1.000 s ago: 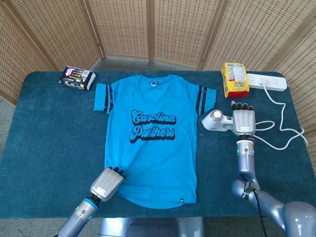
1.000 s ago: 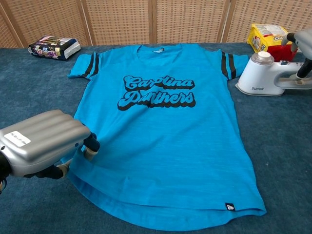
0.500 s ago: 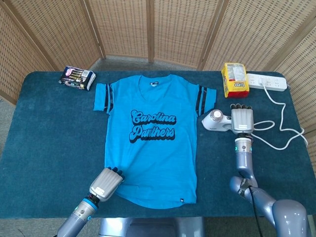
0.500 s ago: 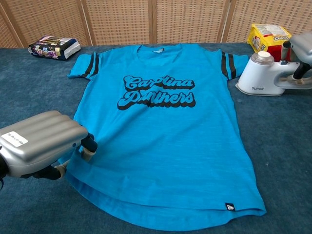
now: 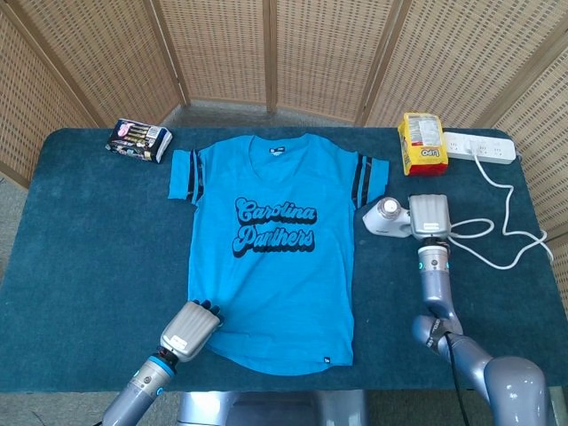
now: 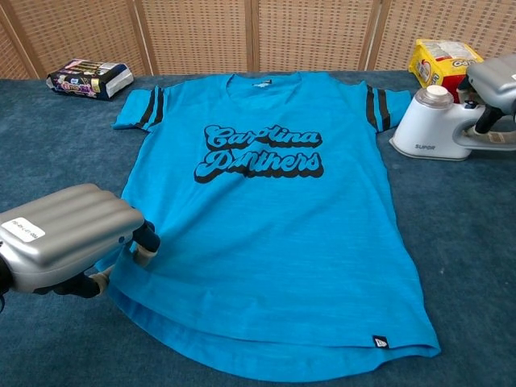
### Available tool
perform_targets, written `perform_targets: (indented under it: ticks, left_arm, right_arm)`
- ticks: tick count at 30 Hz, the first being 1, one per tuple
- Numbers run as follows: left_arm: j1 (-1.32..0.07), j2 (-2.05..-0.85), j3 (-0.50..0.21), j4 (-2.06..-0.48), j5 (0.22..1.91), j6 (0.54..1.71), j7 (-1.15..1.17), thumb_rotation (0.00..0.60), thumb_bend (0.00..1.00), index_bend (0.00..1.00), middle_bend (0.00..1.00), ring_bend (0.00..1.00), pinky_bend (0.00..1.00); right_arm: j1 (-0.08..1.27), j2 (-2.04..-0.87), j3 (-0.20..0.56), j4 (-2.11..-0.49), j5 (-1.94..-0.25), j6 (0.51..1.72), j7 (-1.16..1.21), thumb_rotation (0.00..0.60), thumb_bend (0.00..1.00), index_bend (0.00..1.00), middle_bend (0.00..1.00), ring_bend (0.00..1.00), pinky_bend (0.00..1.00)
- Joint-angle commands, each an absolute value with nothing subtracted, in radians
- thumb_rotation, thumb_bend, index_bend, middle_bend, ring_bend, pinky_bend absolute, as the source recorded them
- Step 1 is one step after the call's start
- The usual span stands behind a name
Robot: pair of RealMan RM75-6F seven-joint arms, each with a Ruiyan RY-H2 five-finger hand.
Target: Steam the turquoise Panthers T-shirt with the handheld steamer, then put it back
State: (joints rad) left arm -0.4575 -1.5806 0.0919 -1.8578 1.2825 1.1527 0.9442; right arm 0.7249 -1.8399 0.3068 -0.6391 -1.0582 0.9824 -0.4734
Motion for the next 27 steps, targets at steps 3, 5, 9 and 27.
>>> perform_targets:
  ticks: [3, 5, 9, 27]
  left_arm:
    - [-0.459, -1.585, 0.093, -1.855, 1.281, 1.152, 0.944, 0.599, 0.48, 0.66, 0.51, 0.45, 0.58]
    - [-0.459, -1.587, 0.094, -1.855, 1.280, 1.153, 0.945, 0.600, 0.48, 0.66, 0.51, 0.45, 0.58]
    - [-0.460, -1.590, 0.095, -1.855, 1.280, 1.156, 0.947, 0.600, 0.48, 0.66, 0.51, 0.45, 0.58]
    - [-0.464, -1.583, 0.096, -1.857, 1.285, 1.163, 0.948, 0.600, 0.48, 0.66, 0.51, 0.45, 0.58]
  right_arm:
    - [0.716, -1.791, 0.315, -0.722, -1.074, 0.973, -0.407, 0.600, 0.31, 0.67, 0.70, 0.71, 0.64]
    - [0.712, -1.771, 0.317, -0.753, -1.075, 0.968, -0.393, 0.600, 0.30, 0.71, 0.72, 0.74, 0.68]
    - [0.705, -1.750, 0.322, -0.791, -1.066, 0.965, -0.391, 0.600, 0.30, 0.77, 0.77, 0.79, 0.73]
    - [0.626, -1.576, 0.309, -1.246, -1.057, 1.075, -0.463, 0.600, 0.29, 0.78, 0.78, 0.80, 0.74]
